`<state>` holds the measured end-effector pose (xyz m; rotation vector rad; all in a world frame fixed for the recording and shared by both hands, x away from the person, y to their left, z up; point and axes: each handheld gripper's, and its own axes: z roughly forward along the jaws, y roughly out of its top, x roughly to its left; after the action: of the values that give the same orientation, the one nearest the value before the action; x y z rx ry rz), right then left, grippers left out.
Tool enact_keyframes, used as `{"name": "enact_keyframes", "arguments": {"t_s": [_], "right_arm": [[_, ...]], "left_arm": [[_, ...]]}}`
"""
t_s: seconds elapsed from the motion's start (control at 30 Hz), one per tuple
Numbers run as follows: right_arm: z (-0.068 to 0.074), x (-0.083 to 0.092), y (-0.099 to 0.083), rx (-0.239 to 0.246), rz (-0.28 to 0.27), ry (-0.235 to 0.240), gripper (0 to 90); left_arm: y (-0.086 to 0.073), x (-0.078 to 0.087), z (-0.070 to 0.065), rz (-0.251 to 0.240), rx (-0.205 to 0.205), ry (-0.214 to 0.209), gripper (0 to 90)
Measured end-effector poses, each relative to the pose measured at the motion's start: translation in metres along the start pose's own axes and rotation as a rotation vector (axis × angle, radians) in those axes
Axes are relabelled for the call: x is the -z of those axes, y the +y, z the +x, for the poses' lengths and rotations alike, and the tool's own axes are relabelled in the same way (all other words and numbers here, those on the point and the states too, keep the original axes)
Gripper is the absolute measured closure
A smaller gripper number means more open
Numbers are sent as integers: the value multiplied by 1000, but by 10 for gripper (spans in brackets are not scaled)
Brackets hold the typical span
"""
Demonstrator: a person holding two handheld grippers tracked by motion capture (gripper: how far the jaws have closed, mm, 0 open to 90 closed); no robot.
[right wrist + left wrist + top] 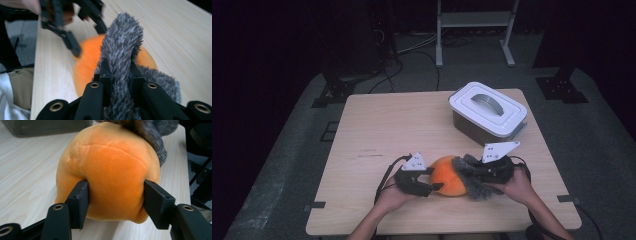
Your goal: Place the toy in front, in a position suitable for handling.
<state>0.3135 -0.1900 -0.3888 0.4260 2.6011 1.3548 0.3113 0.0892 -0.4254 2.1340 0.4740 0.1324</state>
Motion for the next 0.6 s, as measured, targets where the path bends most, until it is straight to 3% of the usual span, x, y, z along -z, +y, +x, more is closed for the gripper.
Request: {"name": "enact_keyframes", "arguments": {"t_s": [0.13, 0.2, 0.37, 0.47, 0.53, 0.6], "right_arm": [[15, -13, 16, 104, 51, 1, 774], [13, -15, 14, 102, 59, 1, 774], [2, -6, -2, 62, 95, -32, 776], [1, -3, -3, 67, 128, -46, 775], [4, -1, 3, 71, 125, -32, 775], [8, -1, 14, 66, 76, 5, 775]], "left_arm": [[-2, -1, 1, 9, -4, 18, 449], [-4, 0, 4, 3, 13, 11, 454], [-2, 0, 4, -2, 6, 6, 443], [-2, -1, 3, -6, 3, 5, 445], [-1, -1, 3, -14, 5, 1, 447], [2, -1, 2, -21, 6, -9, 439]]}}
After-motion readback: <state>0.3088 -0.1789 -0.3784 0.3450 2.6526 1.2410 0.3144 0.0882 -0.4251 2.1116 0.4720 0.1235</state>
